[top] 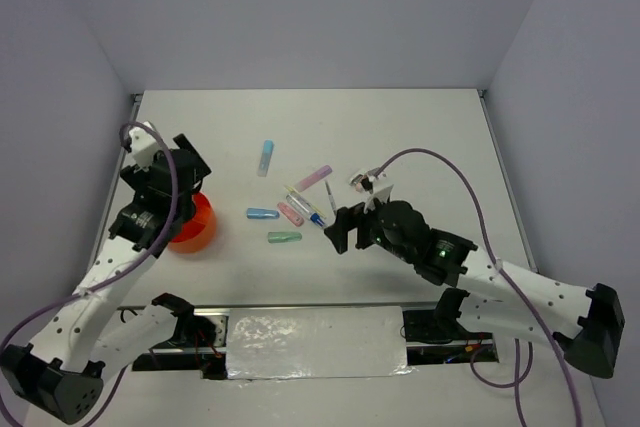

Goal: Sort the stationery into containers
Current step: Pick up the pen from the center of the board, then place the pen in the storage box, then pick up the pen from the center of the board.

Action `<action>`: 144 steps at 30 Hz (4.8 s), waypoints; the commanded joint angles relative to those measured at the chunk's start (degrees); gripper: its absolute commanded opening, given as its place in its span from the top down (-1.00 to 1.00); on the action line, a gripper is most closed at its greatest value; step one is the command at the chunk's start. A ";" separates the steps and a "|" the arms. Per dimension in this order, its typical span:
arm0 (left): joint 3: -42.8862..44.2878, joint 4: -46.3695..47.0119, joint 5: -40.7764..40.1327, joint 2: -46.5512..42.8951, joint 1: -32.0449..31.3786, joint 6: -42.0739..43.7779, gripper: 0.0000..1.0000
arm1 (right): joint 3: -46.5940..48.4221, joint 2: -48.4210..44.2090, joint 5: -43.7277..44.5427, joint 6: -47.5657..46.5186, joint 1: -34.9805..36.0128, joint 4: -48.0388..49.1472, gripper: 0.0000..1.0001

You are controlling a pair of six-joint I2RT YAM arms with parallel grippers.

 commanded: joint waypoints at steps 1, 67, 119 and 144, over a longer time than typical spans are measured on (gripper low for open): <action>8.98 -5.16 18.44 -0.27 0.16 5.01 -0.99 | 2.40 4.98 -6.34 3.36 -7.87 -0.25 -0.99; 1.35 4.85 76.04 -16.27 1.48 6.61 -0.95 | 18.46 21.52 -16.72 3.72 3.97 20.24 1.00; -2.07 1.43 -5.88 -1.59 4.11 -1.99 0.80 | 1.95 -15.12 4.02 -3.84 8.90 2.92 -1.00; 11.02 -8.86 40.08 -5.97 3.85 14.69 -0.99 | 15.40 18.52 -3.96 -1.29 -9.70 -3.77 -0.40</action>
